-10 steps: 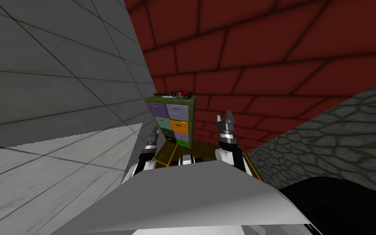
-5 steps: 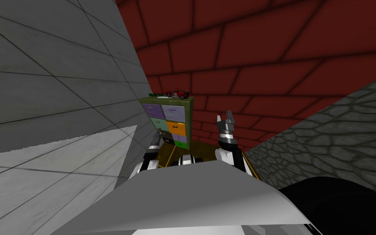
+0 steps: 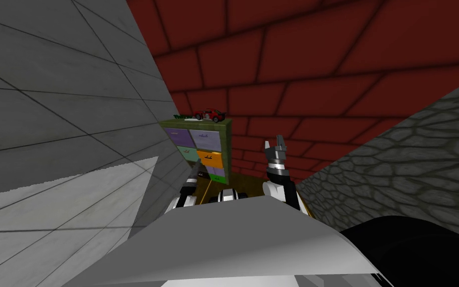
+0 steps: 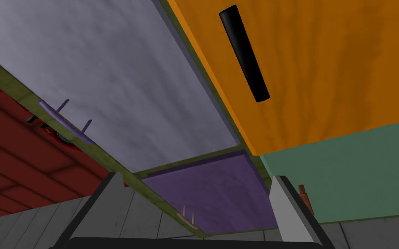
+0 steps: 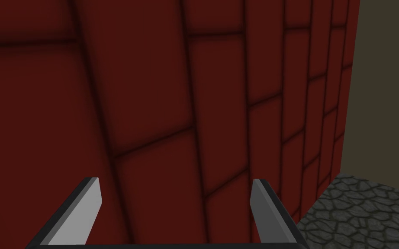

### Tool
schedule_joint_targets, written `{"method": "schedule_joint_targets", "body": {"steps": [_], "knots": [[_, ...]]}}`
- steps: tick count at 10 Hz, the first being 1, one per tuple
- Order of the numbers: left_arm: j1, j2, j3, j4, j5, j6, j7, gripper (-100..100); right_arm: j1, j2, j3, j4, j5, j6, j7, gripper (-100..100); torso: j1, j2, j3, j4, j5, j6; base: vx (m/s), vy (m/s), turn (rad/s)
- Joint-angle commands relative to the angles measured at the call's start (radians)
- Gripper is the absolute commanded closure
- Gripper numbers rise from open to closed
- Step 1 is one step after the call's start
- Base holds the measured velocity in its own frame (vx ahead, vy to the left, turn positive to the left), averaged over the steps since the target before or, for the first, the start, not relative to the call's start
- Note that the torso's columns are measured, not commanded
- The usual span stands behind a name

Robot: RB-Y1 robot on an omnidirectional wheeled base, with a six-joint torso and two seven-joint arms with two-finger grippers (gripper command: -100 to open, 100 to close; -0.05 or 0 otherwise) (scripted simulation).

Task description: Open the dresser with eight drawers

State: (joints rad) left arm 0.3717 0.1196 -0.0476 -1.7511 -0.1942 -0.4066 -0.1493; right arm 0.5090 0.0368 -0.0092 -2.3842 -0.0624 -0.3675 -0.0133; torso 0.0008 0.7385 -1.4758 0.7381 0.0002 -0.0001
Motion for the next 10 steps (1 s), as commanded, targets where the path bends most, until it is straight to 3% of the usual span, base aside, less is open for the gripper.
{"method": "schedule_joint_targets", "body": {"steps": [1, 6, 8, 9, 10], "knots": [[-0.014, 0.008, -0.011, 0.05, -0.009, -0.006, -0.008, -100, 0.0, 0.0, 0.0, 0.0, 0.0, 0.0, 0.0, 0, 0.0, 0.0, 0.0, 0.0, 0.0, 0.0, 0.04, -0.055, -0.048], [-0.049, 0.028, -0.036, 0.17, -0.03, -0.019, -0.028, -100, 0.0, 0.0, 0.0, 0.0, 0.0, 0.0, 0.0, 0, -0.002, -0.001, -0.001, 0.0, -0.001, 0.0, 0.056, -0.068, -0.06], [-0.051, 0.032, -0.032, 0.138, -0.028, 0.009, -0.021, -100, 0.0, 0.0, 0.0, 0.0, 0.0, 0.0, 0.0, 0, 0.002, 0.002, 0.001, 0.0, 0.0, 0.0, 0.042, -0.024, -0.02], [-0.047, 0.03, -0.032, 0.15, -0.028, -0.009, -0.023, -100, 0.0, 0.0, 0.0, 0.0, 0.0, 0.0, 0.0, 0, 0.001, -0.001, 0.0, 0.0, 0.0, 0.0, 0.038, -0.011, -0.009], [-0.047, 0.031, -0.032, 0.148, -0.028, -0.005, -0.022, 100, 0.0, 0.0, 0.0, 0.0, 0.0, 0.0, 0.0, 0, 0.001, 0.0, 0.0, 0.0, 0.0, 0.0, 0.006, -0.002, 0.002]]}}
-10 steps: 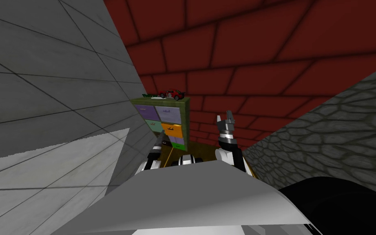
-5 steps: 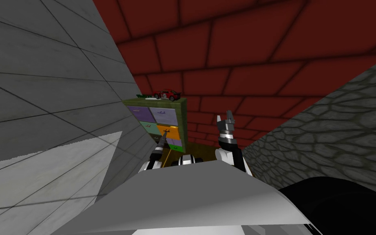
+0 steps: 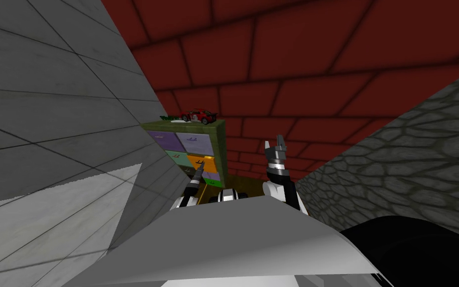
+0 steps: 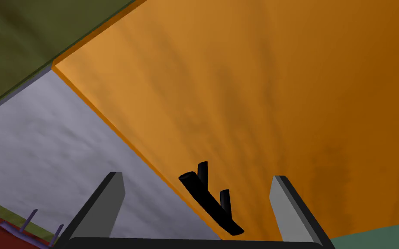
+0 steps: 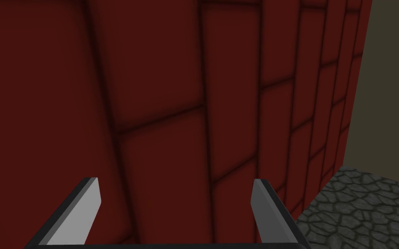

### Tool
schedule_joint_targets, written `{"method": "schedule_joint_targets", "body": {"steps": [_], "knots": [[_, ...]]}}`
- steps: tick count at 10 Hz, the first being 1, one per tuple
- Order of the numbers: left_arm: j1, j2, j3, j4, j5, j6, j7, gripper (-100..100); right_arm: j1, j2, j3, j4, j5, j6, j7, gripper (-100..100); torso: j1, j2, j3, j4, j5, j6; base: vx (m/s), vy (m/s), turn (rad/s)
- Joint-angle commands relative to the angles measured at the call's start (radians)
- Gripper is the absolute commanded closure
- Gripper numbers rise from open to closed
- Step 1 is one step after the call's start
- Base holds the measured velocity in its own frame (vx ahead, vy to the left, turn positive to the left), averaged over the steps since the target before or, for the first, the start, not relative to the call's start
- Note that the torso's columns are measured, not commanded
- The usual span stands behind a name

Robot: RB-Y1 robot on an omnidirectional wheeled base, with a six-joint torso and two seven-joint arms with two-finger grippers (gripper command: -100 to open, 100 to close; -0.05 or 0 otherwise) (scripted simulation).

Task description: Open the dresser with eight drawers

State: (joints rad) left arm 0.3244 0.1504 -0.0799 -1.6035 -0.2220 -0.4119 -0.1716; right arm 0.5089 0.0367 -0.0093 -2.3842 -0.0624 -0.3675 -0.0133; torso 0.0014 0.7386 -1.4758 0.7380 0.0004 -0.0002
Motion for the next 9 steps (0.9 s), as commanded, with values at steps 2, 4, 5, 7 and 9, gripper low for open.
{"method": "schedule_joint_targets", "body": {"steps": [2, 4, 5, 7, 9], "knots": [[0.02, 0.009, -0.007, -0.026, -0.001, 0.003, 0.006, 100, 0.0, 0.0, 0.0, 0.0, 0.0, 0.0, 0.0, 0, 0.002, 0.007, 0.004, 0.002, 0.0, 0.0, -0.144, 0.055, 0.027], [0.036, 0.016, -0.012, -0.048, -0.002, 0.006, 0.01, 100, -0.001, 0.0, 0.0, 0.0, 0.0, 0.0, 0.0, 0, -0.003, 0.005, 0.003, 0.002, -0.001, 0.0, -0.189, 0.022, 0.019], [0.029, 0.014, -0.01, -0.039, -0.001, 0.006, 0.009, 100, 0.0, 0.0, 0.0, 0.0, 0.0, 0.0, 0.0, 0, -0.003, 0.0, 0.0, 0.0, -0.001, 0.0, -0.075, 0.015, 0.002], [0.017, 0.025, -0.016, -0.041, -0.006, 0.028, 0.012, -100, 0.0, 0.0, 0.0, 0.0, 0.0, 0.0, 0.0, 0, -0.002, -0.014, -0.008, -0.003, -0.001, 0.001, 0.122, 0.01, -0.092], [0.013, 0.027, -0.017, -0.041, -0.007, 0.032, 0.012, -100, 0.0, 0.0, 0.0, 0.0, 0.0, 0.0, 0.0, 0, -0.001, -0.007, -0.005, -0.002, 0.0, 0.0, 0.131, 0.011, -0.041]]}}
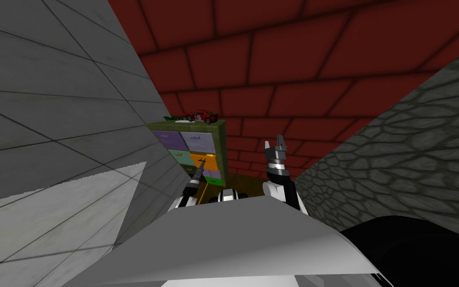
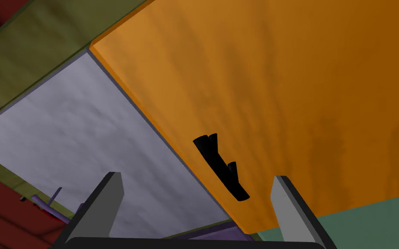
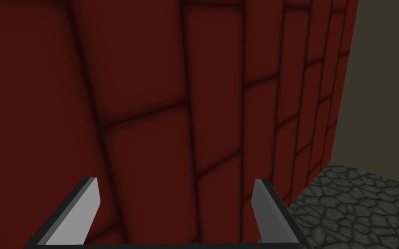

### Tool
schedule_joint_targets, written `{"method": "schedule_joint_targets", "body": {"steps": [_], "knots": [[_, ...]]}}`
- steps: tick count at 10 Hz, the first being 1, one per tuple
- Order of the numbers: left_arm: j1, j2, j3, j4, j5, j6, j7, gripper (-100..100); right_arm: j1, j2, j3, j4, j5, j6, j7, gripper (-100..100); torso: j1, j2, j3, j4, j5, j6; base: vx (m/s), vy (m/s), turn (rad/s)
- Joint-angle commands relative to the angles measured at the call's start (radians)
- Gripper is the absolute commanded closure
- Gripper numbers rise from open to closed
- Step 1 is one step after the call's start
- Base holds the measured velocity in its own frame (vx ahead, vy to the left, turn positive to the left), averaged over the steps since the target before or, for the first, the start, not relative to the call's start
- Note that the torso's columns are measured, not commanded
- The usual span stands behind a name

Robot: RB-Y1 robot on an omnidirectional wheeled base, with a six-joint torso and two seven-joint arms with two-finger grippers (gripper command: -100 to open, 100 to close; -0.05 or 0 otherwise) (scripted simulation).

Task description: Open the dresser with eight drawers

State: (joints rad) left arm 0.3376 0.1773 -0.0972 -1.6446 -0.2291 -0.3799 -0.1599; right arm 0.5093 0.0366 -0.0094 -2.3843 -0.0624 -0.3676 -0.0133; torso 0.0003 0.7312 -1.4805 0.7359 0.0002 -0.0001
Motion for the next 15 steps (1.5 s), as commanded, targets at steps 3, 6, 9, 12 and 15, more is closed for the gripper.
{"method": "schedule_joint_targets", "body": {"steps": [3, 6, 9, 12, 15], "knots": [[0.0, 0.006, 0.0, -0.021, 0.001, 0.021, 0.006, 100, 0.0, 0.0, 0.0, 0.0, 0.0, 0.0, 0.0, 0, -0.001, 0.012, 0.008, 0.003, 0.0, 0.0, 0.064, -0.006, -0.015], [0.028, 0.018, -0.009, -0.055, 0.001, 0.023, 0.013, 100, -0.001, 0.0, 0.0, 0.0, 0.0, 0.0, 0.0, 0, 0.001, 0.016, 0.01, 0.005, 0.0, 0.0, -0.148, 0.046, 0.027], [0.022, 0.015, -0.006, -0.049, 0.004, 0.041, 0.016, -100, -0.001, 0.0, 0.0, 0.0, 0.0, 0.0, 0.0, 0, -0.003, 0.001, 0.001, 0.001, -0.001, 0.0, -0.075, 0.004, 0.0], [0.019, 0.015, -0.005, -0.049, 0.006, 0.052, 0.018, -100, 0.0, 0.0, 0.0, 0.0, 0.0, 0.0, 0.0, 0, -0.003, 0.0, 0.0, 0.0, -0.001, 0.0, 0.119, -0.063, -0.008], [0.019, 0.017, -0.004, -0.064, 0.006, 0.068, 0.02, 100, 0.0, 0.0, 0.0, 0.0, 0.0, 0.0, 0.0, 0, 0.002, 0.011, 0.007, 0.003, 0.001, 0.0, 0.067, -0.006, -0.015]]}}
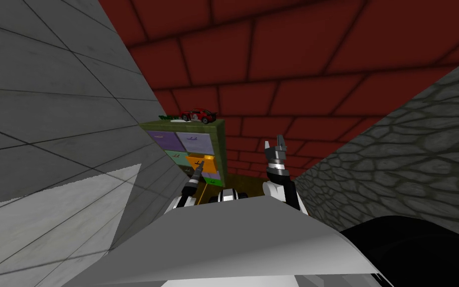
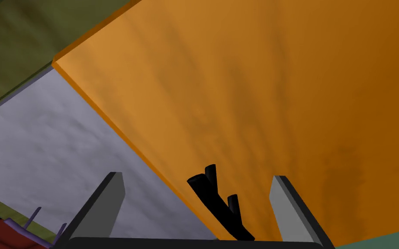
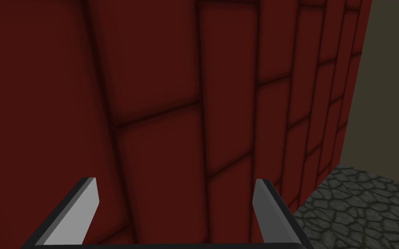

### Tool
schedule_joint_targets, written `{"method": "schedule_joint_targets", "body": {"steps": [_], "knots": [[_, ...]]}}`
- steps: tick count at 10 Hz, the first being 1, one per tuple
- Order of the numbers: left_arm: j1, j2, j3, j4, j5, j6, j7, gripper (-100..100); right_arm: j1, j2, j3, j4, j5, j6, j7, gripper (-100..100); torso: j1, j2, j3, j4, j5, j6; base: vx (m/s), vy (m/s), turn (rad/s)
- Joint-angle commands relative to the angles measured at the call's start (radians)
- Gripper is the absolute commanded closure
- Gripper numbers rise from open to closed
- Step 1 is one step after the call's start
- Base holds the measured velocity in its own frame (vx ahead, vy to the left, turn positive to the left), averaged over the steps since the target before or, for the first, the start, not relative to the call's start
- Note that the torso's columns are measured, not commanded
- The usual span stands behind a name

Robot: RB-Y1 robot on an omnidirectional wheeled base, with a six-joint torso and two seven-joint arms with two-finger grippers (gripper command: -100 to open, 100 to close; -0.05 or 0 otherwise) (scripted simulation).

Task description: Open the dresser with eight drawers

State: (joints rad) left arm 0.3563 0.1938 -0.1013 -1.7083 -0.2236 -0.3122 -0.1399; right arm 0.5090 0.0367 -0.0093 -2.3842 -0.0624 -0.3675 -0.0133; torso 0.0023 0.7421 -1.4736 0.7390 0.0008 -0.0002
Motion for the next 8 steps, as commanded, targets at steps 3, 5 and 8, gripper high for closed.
{"method": "schedule_joint_targets", "body": {"steps": [3, 5, 8], "knots": [[0.03, 0.013, -0.01, -0.038, -0.001, 0.004, 0.006, 100, 0.0, 0.0, 0.0, 0.0, 0.0, 0.0, 0.0, 0, -0.002, 0.007, 0.005, 0.003, -0.002, -0.002, -0.146, 0.037, 0.023], [0.037, 0.016, -0.013, -0.038, -0.001, 0.008, 0.008, 100, -0.001, 0.0, 0.0, 0.0, 0.0, 0.0, 0.0, 0, -0.003, 0.003, 0.001, 0.004, -0.003, -0.001, -0.138, 0.035, 0.014], [0.073, 0.036, -0.019, -0.117, 0.002, 0.062, 0.023, -100, 0.0, 0.0, 0.0, 0.0, 0.0, 0.0, 0.0, 0, -0.004, -0.01, -0.006, -0.002, -0.002, 0.0, 0.005, 0.003, -0.006]]}}
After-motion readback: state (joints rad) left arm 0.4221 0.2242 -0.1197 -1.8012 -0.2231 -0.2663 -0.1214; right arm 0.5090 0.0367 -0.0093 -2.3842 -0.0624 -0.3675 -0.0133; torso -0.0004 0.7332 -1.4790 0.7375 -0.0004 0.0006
